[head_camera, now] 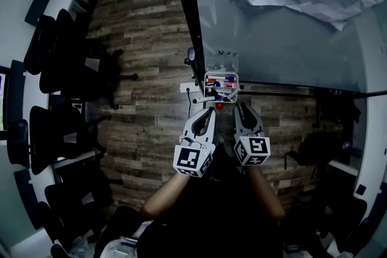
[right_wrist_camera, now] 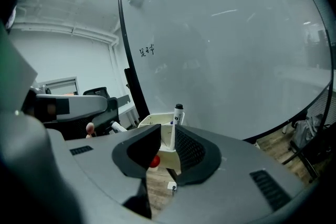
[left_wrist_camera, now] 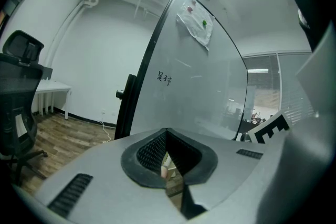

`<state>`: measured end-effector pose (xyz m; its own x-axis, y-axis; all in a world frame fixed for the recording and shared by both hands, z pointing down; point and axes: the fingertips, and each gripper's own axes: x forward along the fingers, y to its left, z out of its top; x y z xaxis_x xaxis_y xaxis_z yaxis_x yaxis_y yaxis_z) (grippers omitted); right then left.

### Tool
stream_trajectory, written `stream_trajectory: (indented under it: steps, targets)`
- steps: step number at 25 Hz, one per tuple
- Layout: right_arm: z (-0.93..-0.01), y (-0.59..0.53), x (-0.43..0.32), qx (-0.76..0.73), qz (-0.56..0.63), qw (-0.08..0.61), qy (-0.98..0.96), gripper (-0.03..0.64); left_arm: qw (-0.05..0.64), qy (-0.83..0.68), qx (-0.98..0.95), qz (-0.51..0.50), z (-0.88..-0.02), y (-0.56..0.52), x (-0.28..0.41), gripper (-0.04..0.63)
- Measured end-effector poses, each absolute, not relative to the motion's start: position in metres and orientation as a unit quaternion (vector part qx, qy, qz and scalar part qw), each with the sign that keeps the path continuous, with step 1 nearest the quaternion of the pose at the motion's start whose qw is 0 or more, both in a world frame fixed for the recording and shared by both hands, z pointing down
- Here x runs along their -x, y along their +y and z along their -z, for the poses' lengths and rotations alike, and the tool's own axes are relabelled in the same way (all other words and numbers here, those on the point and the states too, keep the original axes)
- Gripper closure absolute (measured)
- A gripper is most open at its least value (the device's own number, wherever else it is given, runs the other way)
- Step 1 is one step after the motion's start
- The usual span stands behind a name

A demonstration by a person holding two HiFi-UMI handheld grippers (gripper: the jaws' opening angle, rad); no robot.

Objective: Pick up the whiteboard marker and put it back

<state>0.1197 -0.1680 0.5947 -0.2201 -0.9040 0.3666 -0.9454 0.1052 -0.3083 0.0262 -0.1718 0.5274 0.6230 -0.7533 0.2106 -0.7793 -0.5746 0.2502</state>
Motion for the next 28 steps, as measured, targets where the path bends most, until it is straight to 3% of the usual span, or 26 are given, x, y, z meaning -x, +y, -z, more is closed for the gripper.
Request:
stream_trajectory:
  steps: [10, 28]
  targets:
    - [-0.604, -0.189, -0.124, -0.61, -0.262, 0.041, -0.747, 0.494, 0.165, -0.439, -0.882, -0.042, -0.533, -0.179, -0.03, 0.586]
    - [-0.618, -0.219, -0.126, -0.609, -0.276, 0.062, -0.741, 0.492, 0.171, -0.443, -0.879, -0.045, -0.539, -0.199, -0.028, 0.588]
